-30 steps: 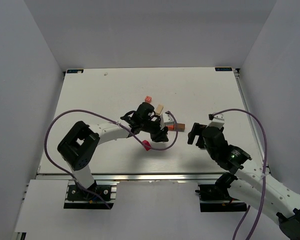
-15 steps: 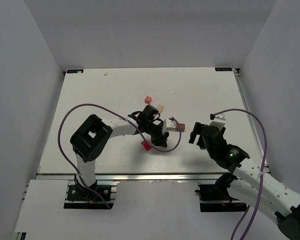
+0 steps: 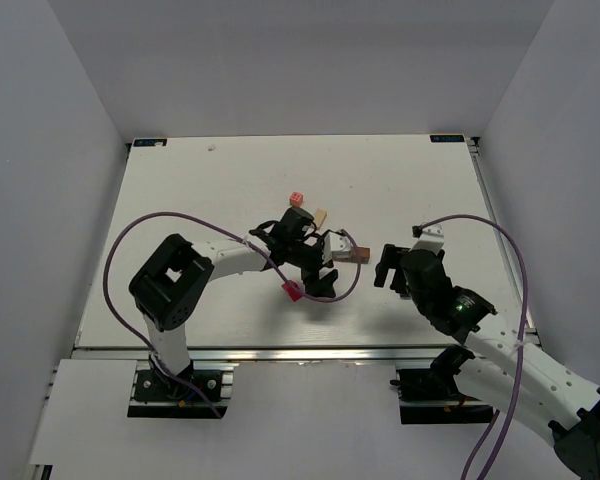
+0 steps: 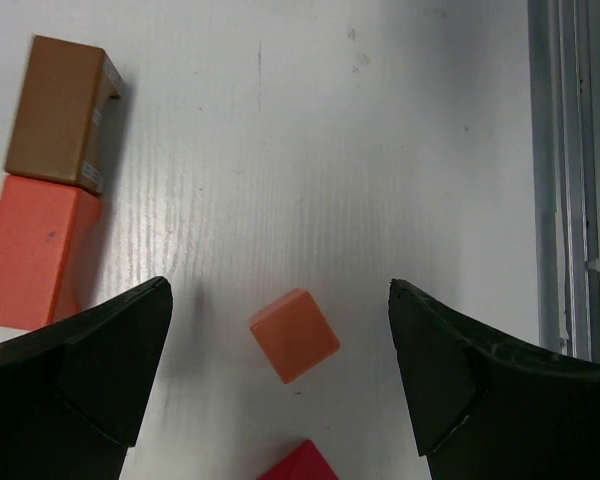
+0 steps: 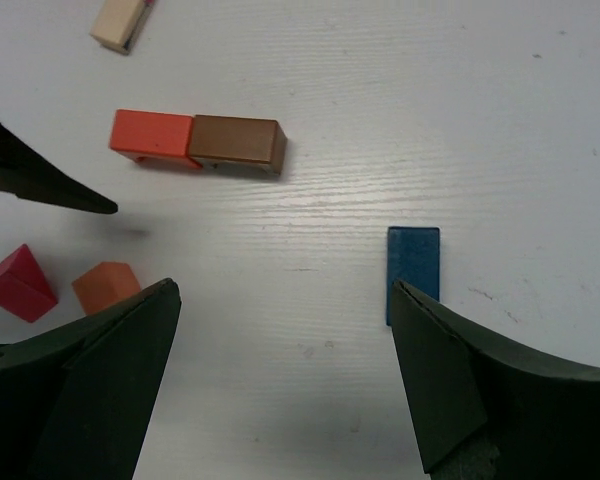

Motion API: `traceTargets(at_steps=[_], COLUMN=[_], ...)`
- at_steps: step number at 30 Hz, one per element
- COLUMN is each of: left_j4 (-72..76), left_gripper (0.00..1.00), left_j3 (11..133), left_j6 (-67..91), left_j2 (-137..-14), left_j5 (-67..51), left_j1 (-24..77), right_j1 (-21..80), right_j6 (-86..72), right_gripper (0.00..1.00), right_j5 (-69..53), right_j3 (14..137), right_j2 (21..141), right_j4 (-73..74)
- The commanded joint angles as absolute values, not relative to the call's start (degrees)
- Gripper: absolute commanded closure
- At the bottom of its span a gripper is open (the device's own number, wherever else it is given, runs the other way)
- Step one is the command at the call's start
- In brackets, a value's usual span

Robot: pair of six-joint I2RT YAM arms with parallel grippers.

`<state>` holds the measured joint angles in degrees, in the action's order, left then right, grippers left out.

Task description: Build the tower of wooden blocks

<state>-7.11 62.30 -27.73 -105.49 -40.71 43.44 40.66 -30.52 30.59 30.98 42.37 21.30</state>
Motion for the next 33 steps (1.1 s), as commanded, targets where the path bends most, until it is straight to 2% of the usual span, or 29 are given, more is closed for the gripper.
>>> traceTargets(at_steps=[1, 5, 8, 9, 11, 14, 17, 20, 24, 27, 31, 33], left_j4=[-2.6, 3.9, 18.5, 21.1, 24.8, 19.6, 9.3, 3.7, 1.0, -4.0, -4.1, -4.0], left_gripper=[0.02, 0.02, 0.02, 0.02, 0.02, 0.02, 0.02, 0.02, 0.02, 0.02, 0.02, 0.02], left_j3=[60.2, 55.3, 45.8, 43.4, 38.0, 36.4, 40.1, 40.5, 38.3, 38.0, 36.1, 35.9], left_j6=[-24.6, -20.8, -6.5, 1.8, 8.4, 19.1, 23.3, 25.0, 25.9, 27.1, 26.5, 25.4], left_j2=[-98.7, -91.8, -85.0, -83.4, -78.4, -74.0, -71.2, -67.9, -64.3, -65.0, -65.7, -65.7], left_j5=[-39.7, -38.7, -35.5, -34.0, -25.3, -4.8, 6.0, 11.9, 20.6, 22.6, 21.1, 21.2], left_j1=[43.2, 39.7, 32.8, 31.0, 27.5, 26.1, 25.3, 24.4, 22.9, 19.6, 16.7, 16.5], right_j1=[40.4, 40.4, 40.6, 40.7, 40.8, 40.8, 40.9, 40.3, 37.9, 33.8, 32.3, 32.3], right_j6=[-23.3, -9.5, -1.4, 2.8, 7.5, 13.0, 24.6, 37.5, 57.0, 70.8, 86.3, 92.4], right_gripper=[0.11, 0.11, 0.11, 0.11, 0.11, 0.11, 0.11, 0.11, 0.11, 0.11, 0.11, 0.12], right_j5=[24.3, 12.9, 7.6, 0.9, -1.9, -4.1, -5.8, -10.0, -23.3, -32.7, -33.9, -35.1], right_j3=[31.8, 33.3, 37.3, 38.0, 40.0, 47.1, 56.5, 64.5, 74.1, 81.8, 87.3, 88.0], right_j2=[42.4, 44.6, 48.0, 48.8, 52.1, 58.9, 66.0, 72.1, 78.2, 83.1, 91.4, 93.8], right_j4=[13.0, 9.8, 6.1, 3.8, 0.6, -4.0, -2.2, -0.9, 13.4, 31.9, 59.4, 66.5])
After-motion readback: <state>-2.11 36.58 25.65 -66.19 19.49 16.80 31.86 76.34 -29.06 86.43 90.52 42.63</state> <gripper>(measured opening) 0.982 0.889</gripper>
